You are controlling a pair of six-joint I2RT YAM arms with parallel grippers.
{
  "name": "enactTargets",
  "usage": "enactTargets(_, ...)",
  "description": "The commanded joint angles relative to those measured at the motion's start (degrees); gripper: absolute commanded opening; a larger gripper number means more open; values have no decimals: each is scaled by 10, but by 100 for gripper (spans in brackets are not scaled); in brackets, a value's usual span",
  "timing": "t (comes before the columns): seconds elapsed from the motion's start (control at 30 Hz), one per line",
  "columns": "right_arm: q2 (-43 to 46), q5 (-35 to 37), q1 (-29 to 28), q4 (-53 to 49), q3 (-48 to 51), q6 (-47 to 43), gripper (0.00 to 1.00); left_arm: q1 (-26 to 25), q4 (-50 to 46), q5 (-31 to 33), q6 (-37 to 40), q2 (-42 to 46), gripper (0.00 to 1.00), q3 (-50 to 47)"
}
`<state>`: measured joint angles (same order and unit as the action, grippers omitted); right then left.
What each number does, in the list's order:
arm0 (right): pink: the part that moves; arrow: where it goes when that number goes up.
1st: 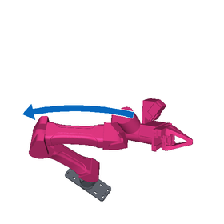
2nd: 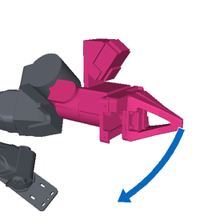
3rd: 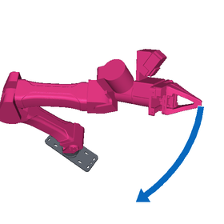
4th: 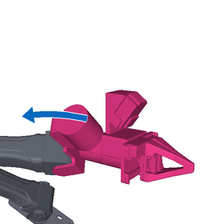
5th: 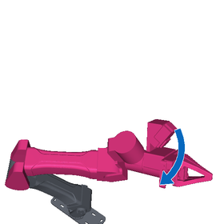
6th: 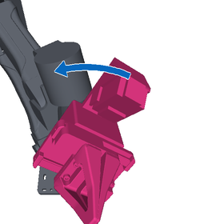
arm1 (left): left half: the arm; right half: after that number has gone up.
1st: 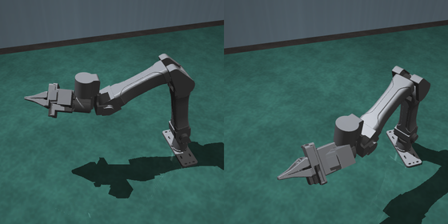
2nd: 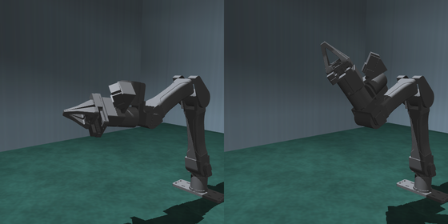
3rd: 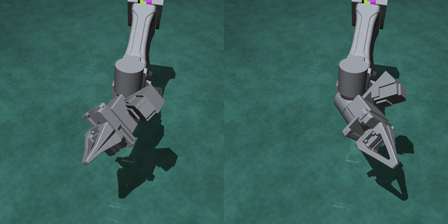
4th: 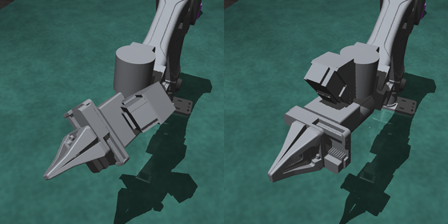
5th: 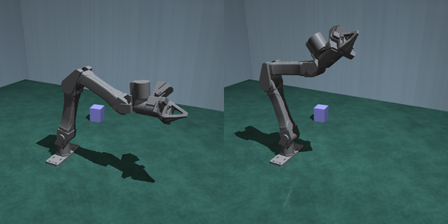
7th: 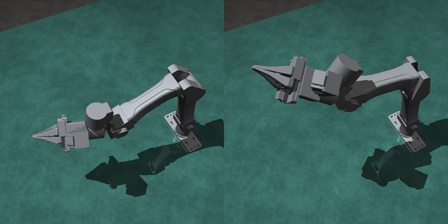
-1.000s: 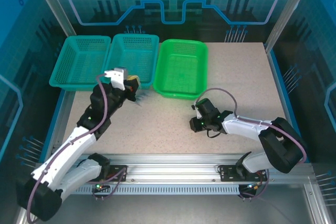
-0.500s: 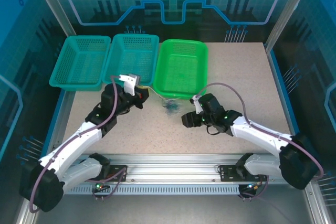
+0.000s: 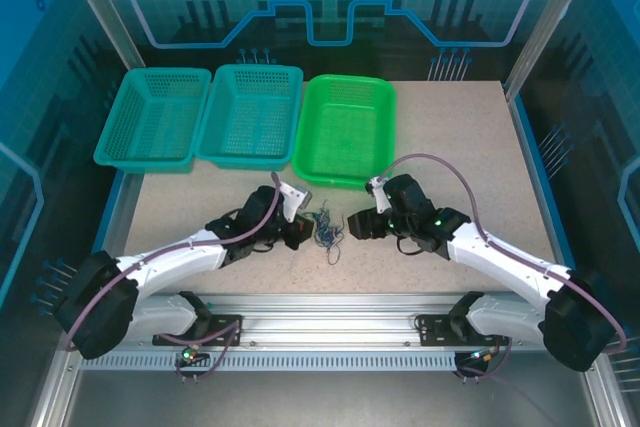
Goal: Untangle the cables
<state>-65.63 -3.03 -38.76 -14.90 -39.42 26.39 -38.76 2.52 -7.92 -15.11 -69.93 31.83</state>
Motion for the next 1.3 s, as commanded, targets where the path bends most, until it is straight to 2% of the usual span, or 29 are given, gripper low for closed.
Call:
enactTargets(0.0, -28, 0, -17, 17, 7, 20, 64, -3, -43, 57, -25, 18, 0, -8)
enactTargets(0.23, -154, 41, -75, 39, -58, 46, 65, -3, -78, 122, -19, 63, 0, -12)
enactTargets(0.4, -268, 134, -101, 15, -142, 50, 55, -3, -77, 134, -15, 69, 0, -18)
enactTargets(0.63, -380, 129, -123, -11, -224, 37, 57, -3, -83, 149, 0, 89, 0, -19)
enactTargets(0.7, -397, 149, -127, -31, -240, 43, 46, -2, -90, 164, 2, 96, 0, -19)
enactTargets(0.8, -391, 180, -126, -47, -238, 59, 21, -3, -117, 230, -20, 111, 0, -16)
enactTargets(0.87, -374, 198, -123, -56, -224, 71, 10, 3, -144, 285, -36, 128, 0, -11)
enactTargets(0.93, -351, 207, -114, -61, -199, 89, 7, 20, -169, 324, -57, 151, 0, -5)
enactTargets(1.0, -323, 214, -97, -69, -163, 112, 0, 58, -191, 333, -78, 185, 0, -5)
enactTargets(1.13, -249, 235, -52, -88, -80, 161, 0, 140, -223, 328, -102, 253, 0, -10)
enactTargets(1.27, -153, 244, 22, -101, -1, 203, 0, 167, -248, 346, -90, 292, 0, -5)
